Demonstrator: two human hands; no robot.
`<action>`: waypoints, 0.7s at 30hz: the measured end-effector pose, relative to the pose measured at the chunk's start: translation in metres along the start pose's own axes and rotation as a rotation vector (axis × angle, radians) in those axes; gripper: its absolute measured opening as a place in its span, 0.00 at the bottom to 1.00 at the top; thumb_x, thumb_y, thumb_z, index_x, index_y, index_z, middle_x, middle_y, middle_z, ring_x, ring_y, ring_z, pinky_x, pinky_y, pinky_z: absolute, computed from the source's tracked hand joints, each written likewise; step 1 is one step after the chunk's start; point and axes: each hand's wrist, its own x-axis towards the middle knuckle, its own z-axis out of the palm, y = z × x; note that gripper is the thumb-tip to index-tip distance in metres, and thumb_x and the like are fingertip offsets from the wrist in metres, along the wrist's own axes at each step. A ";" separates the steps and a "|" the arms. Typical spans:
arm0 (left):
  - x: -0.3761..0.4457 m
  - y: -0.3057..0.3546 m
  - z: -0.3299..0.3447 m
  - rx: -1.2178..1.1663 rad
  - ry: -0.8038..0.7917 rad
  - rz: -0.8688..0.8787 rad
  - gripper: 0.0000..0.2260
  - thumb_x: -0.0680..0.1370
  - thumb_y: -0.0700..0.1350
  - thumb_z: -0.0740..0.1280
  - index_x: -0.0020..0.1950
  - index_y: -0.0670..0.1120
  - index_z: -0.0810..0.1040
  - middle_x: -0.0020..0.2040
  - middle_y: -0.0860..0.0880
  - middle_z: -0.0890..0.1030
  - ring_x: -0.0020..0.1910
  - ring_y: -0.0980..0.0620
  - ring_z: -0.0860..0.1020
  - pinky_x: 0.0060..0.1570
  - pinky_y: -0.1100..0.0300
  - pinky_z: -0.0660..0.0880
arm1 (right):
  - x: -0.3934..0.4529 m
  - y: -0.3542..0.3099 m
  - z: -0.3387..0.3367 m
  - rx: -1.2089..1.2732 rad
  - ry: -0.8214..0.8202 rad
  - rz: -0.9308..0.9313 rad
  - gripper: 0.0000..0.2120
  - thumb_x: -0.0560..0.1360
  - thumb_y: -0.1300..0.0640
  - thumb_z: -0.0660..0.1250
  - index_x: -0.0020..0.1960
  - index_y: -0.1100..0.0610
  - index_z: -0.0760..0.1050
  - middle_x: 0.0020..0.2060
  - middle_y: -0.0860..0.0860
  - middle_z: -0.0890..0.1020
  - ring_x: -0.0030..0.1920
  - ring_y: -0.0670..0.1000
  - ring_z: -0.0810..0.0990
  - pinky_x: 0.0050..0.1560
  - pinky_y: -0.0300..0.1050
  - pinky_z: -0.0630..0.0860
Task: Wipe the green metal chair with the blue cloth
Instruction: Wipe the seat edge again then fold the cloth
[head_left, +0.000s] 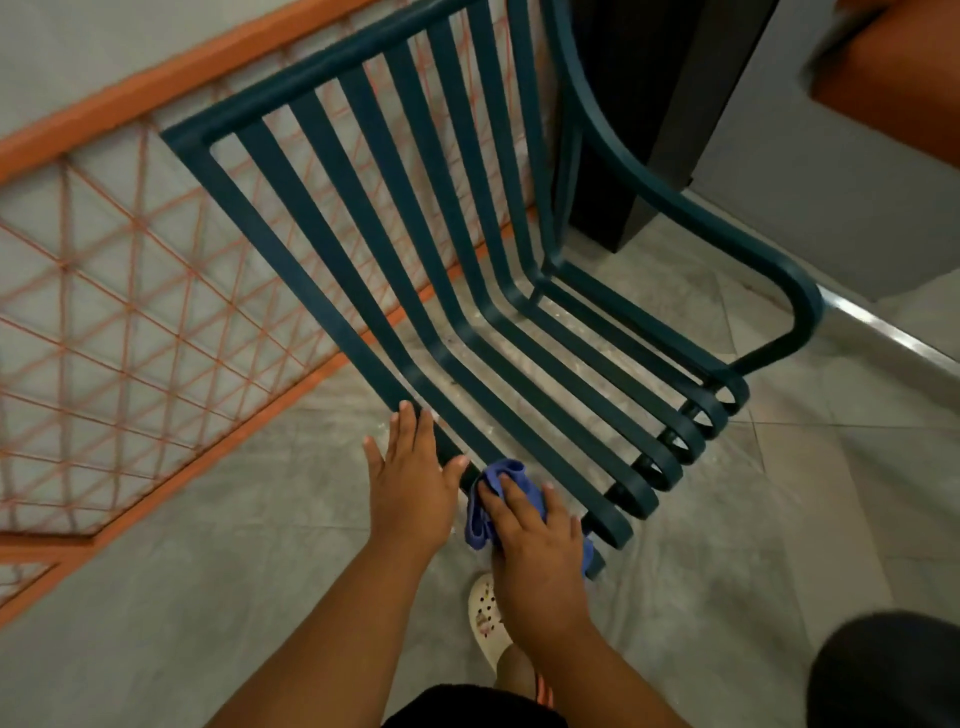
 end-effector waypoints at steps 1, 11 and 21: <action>-0.004 0.002 0.000 0.024 -0.020 0.003 0.33 0.79 0.60 0.54 0.78 0.47 0.46 0.79 0.47 0.41 0.77 0.50 0.41 0.73 0.48 0.36 | -0.007 0.005 0.002 0.043 0.033 0.013 0.33 0.64 0.58 0.77 0.67 0.45 0.72 0.65 0.47 0.76 0.63 0.62 0.75 0.58 0.63 0.74; 0.007 0.033 -0.020 0.373 -0.171 0.007 0.40 0.72 0.68 0.60 0.77 0.48 0.54 0.78 0.41 0.48 0.77 0.40 0.41 0.72 0.40 0.40 | -0.045 0.053 0.018 0.956 0.041 0.438 0.10 0.73 0.44 0.60 0.53 0.37 0.75 0.55 0.42 0.78 0.64 0.51 0.72 0.66 0.59 0.68; -0.050 0.082 0.042 0.539 -0.376 0.488 0.22 0.80 0.62 0.49 0.73 0.61 0.60 0.79 0.50 0.45 0.74 0.41 0.32 0.64 0.34 0.27 | -0.061 0.078 0.056 1.406 0.092 0.815 0.12 0.80 0.55 0.56 0.53 0.51 0.78 0.46 0.53 0.81 0.46 0.54 0.77 0.49 0.53 0.75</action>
